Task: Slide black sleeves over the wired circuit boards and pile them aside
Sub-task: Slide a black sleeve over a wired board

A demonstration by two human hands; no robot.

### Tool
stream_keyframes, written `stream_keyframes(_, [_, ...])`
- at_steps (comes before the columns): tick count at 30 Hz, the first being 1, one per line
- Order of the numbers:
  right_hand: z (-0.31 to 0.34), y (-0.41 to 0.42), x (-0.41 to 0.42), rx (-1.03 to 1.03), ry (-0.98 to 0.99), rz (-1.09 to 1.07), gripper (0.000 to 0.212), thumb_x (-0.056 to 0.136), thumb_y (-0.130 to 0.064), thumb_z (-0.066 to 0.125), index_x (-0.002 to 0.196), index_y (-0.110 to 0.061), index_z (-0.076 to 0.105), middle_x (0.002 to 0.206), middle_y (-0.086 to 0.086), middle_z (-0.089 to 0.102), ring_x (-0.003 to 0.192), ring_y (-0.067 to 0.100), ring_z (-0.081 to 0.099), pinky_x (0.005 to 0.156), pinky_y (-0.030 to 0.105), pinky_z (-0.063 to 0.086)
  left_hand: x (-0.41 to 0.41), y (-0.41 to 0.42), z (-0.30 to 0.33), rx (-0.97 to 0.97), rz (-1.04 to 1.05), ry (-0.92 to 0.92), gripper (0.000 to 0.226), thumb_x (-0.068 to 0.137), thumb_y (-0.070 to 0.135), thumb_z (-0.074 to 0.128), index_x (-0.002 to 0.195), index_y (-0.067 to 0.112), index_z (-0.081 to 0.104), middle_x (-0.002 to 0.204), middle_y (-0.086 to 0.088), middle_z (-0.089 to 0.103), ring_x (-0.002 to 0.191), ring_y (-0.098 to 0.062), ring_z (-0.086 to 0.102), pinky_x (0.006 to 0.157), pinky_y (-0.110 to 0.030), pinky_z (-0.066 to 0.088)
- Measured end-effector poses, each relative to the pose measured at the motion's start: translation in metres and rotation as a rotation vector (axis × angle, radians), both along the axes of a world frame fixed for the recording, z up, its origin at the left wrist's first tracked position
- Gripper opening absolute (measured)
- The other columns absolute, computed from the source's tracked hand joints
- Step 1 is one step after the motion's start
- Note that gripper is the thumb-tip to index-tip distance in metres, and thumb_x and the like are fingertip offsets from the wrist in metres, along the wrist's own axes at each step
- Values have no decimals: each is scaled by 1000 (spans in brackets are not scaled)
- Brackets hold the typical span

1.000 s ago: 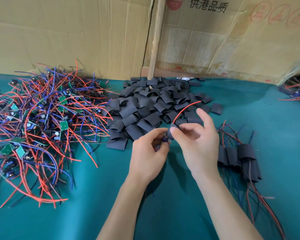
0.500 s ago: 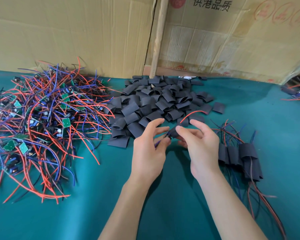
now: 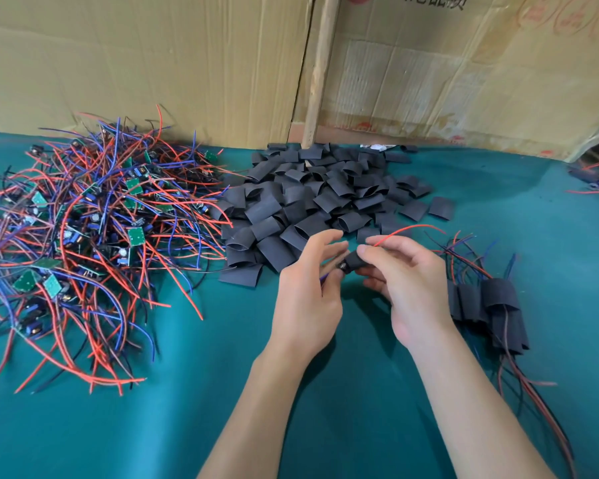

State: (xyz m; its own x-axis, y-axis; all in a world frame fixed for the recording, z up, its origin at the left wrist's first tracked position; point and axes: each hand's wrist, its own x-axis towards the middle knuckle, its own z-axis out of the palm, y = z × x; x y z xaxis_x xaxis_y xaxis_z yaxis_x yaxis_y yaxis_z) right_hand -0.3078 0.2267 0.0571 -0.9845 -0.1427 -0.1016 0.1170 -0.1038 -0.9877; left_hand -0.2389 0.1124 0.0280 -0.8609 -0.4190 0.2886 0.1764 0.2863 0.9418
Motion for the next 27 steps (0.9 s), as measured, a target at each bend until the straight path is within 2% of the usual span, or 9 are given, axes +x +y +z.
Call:
stream_keyframes(4, [4, -1, 4, 29, -14, 60, 9, 85, -8, 78, 84, -17, 77, 83, 6, 78, 71, 20, 73, 58, 24, 54, -1, -2, -1, 57, 18, -15, 46, 95, -5, 58, 128, 27, 57, 117, 8, 72, 103, 0, 70, 84, -7, 49])
stream_keyframes(8, [8, 0, 6, 9, -63, 117, 12, 87, -10, 77, 81, -20, 79, 80, 2, 77, 68, 19, 73, 56, 21, 52, -4, -3, -1, 104, 66, -44, 27, 92, 1, 66, 110, 22, 68, 92, 13, 73, 79, -6, 72, 73, -22, 59])
stream_keyframes(13, [9, -8, 13, 15, -43, 162, 12, 87, -7, 75, 81, -16, 79, 77, 6, 75, 62, 19, 68, 57, 24, 55, -7, -7, -2, 71, 102, -77, 17, 87, 5, 70, 89, 21, 73, 79, 9, 73, 73, -17, 70, 73, -43, 61])
stream_keyframes(18, [29, 16, 2, 55, 11, 21, 7, 85, -5, 76, 81, -10, 78, 69, 7, 72, 53, 14, 61, 49, 21, 47, -7, -5, 2, 144, -34, -101, 10, 92, 35, 68, 87, 27, 72, 81, 8, 74, 81, -19, 71, 73, -44, 61])
stream_keyframes(20, [42, 49, -7, 170, 84, -80, 8, 74, -20, 82, 76, -13, 80, 64, 6, 70, 48, 12, 56, 43, 19, 41, -8, -6, 3, 255, -51, -111, 20, 91, 40, 62, 87, 24, 72, 80, 3, 75, 78, -16, 71, 67, -33, 58])
stream_keyframes(23, [55, 101, -13, 678, 121, -81, 46, 47, -63, 78, 81, -32, 80, 58, -2, 69, 48, 14, 57, 39, 21, 41, -9, -8, 1, 343, -19, -122, 24, 91, 37, 57, 86, 17, 71, 78, -2, 74, 71, -13, 69, 64, -30, 57])
stream_keyframes(24, [47, 122, -25, 850, 98, -34, 57, 42, -79, 75, 81, -37, 79, 61, -5, 72, 54, 14, 63, 40, 29, 46, -10, -7, 1, 334, 0, -126, 20, 92, 31, 57, 85, 18, 71, 77, -3, 74, 69, -13, 68, 65, -34, 59])
stream_keyframes(25, [40, 143, -41, 968, 114, -30, 73, 36, -95, 68, 79, -38, 79, 69, -5, 75, 62, 10, 68, 50, 36, 52, -10, -7, 1, 306, 18, -131, 17, 92, 25, 57, 83, 20, 70, 77, -3, 74, 67, -14, 67, 68, -39, 60])
stream_keyframes(27, [40, 169, -57, 1111, 294, -113, 92, 23, -109, 53, 76, -36, 70, 91, 4, 75, 68, -1, 65, 73, 26, 53, -11, -6, 0, 237, 40, -149, 18, 91, 17, 55, 80, 24, 68, 74, 0, 73, 68, -21, 68, 72, -42, 61])
